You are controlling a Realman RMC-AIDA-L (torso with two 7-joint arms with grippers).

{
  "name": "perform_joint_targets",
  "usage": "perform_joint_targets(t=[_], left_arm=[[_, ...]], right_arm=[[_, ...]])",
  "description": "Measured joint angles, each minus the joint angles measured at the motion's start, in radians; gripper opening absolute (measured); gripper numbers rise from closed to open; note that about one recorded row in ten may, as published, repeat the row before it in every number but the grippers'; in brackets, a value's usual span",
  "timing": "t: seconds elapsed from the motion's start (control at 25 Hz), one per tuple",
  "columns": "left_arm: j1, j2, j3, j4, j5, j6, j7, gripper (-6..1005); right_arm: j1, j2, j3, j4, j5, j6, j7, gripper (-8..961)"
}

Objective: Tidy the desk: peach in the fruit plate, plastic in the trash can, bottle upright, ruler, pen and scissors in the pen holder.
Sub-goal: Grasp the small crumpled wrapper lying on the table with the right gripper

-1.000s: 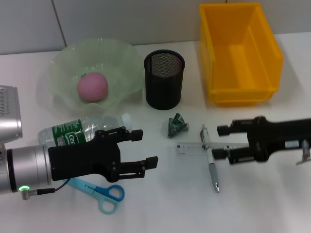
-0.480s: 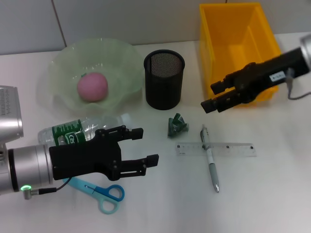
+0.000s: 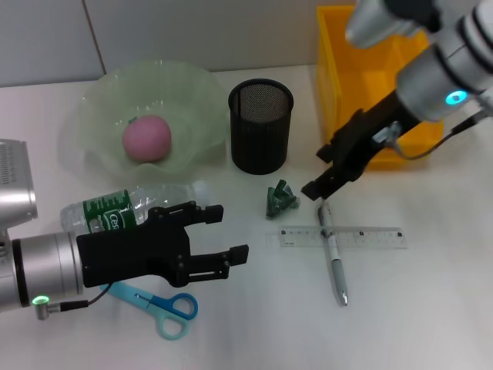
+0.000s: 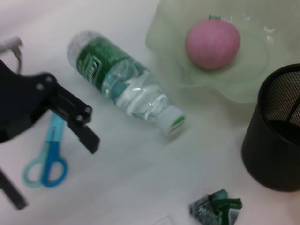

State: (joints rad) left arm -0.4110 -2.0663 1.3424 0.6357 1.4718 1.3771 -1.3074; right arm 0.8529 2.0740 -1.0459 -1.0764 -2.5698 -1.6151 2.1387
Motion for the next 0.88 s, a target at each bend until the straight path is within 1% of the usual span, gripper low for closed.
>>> perform_joint_targets(t=[0.04,0.08,0.16,0.2,0.36,0.4,0.44,0.76,0.88], left_arm=[[0.006,0.0,-0.001,-0.001,0.0,0.0,0.0,811],[0.006,0.0,-0.001,-0.001,0.0,0.0,0.0,811],[0.008,-0.001,-0.001,-0.001,0.0,-0.001,0.0,810],[0.008,-0.001,-0.001,-0.001,0.0,-0.001,0.0,810],[0.013,-0.001,-0.002,-0.002,0.001,-0.002,-0.003,810],[0.013,-0.001,-0.002,-0.002,0.001,-0.002,-0.003,810],[0.013,-0.001,-0.002,-0.002,0.001,-0.002,-0.003,810],[0.013,0.0,-0.002,-0.002,0.001,-0.001,-0.006,810],[0.012,0.0,-0.002,-0.002,0.0,-0.001,-0.006,810]], right_arm=[[0.002,0.004,-0.048,0.027,-0.003,0.049,0.005,755],[0.002,0.004,-0.048,0.027,-0.003,0.049,0.005,755],[0.01,0.007,-0.111,0.091,0.001,0.131,0.015,753],[0.01,0.007,-0.111,0.091,0.001,0.131,0.015,753],[0.015,0.008,-0.177,0.172,0.047,0.227,0.016,750],[0.015,0.008,-0.177,0.172,0.047,0.227,0.016,749],[0.016,0.008,-0.194,0.192,0.061,0.26,0.016,748],[0.011,0.012,-0.237,0.25,0.086,0.365,0.02,743],[0.012,0.012,-0.24,0.265,0.097,0.374,0.019,741]])
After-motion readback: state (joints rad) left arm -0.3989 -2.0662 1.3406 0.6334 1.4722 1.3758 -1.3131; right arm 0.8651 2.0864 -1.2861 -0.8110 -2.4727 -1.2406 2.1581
